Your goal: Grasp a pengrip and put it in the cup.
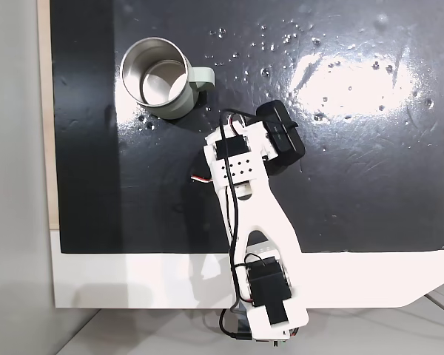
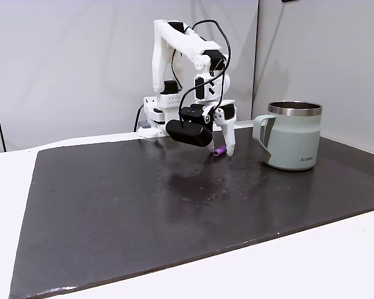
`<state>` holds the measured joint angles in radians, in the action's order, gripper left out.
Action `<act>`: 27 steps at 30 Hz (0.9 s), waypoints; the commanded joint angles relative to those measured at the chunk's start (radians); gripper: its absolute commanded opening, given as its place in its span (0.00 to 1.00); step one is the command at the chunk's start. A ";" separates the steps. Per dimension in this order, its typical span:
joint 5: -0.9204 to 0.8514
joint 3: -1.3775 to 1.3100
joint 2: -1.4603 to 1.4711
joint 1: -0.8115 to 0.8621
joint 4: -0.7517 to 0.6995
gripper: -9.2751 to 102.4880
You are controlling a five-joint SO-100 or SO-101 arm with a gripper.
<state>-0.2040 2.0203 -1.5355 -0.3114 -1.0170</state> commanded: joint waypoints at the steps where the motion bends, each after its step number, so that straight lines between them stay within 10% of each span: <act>1: -0.017 -0.028 0.005 0.003 0.012 0.20; 14: -0.015 -0.015 -0.055 -0.015 -0.003 0.08; 27: 0.041 -0.314 -0.233 -0.074 -0.310 0.08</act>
<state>-0.1764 1.8116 -1.7211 -0.3605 -1.2717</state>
